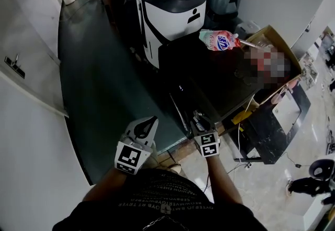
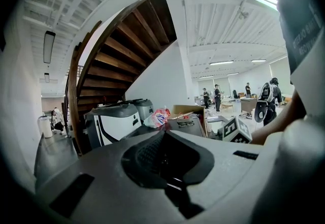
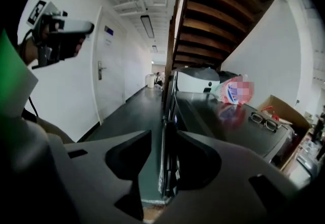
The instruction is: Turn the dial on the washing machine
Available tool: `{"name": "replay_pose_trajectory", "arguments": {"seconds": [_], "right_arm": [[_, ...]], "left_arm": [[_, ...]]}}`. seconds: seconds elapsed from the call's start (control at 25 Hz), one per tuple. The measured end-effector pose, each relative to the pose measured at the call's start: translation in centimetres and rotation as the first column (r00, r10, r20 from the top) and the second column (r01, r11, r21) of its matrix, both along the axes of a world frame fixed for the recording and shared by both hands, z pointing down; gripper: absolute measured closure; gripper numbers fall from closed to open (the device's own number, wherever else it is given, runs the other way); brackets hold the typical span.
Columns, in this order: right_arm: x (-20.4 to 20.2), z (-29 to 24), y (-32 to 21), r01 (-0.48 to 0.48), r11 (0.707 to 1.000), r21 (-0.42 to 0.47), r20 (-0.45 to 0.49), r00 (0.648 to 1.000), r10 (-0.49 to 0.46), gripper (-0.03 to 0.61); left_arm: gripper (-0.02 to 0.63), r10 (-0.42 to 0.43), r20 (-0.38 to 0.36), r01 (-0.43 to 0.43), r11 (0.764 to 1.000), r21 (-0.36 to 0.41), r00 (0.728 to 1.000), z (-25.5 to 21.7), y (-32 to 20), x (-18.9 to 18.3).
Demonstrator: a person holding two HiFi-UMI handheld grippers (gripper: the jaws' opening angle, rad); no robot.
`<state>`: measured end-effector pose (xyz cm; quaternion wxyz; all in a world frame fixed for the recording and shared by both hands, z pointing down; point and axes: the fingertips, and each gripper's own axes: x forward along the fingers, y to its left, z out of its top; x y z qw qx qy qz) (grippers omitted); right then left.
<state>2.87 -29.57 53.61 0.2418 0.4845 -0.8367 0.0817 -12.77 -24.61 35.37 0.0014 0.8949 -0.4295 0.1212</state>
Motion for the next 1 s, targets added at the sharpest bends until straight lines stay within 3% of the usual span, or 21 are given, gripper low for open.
{"name": "replay_pose_trajectory", "arguments": {"seconds": [0.16,0.32,0.48,1.0], "right_arm": [[0.1,-8.3,2.3,0.007,0.984,0.18,0.122,0.992,-0.029,0.561],[-0.2,-14.8,4.7,0.013,0.961,0.275,0.178,0.982,-0.064,0.581],[-0.4,-17.2,6.6,0.018,0.962,0.274,0.191,0.979,-0.073,0.581],[0.3,-19.9,9.7,0.0,0.96,0.279,0.242,0.968,-0.07,0.581]], "left_arm": [[0.609,-0.018,-0.015,0.018,1.0,0.025,1.0,-1.3,0.1,-0.3],[0.609,-0.026,-0.03,0.028,0.997,0.074,0.999,-3.5,0.7,-0.4],[0.609,-0.019,-0.035,0.024,0.991,0.128,0.999,-5.1,1.1,0.0],[0.609,0.051,-0.025,-0.048,0.993,0.108,0.998,-5.5,2.2,3.6]]}}
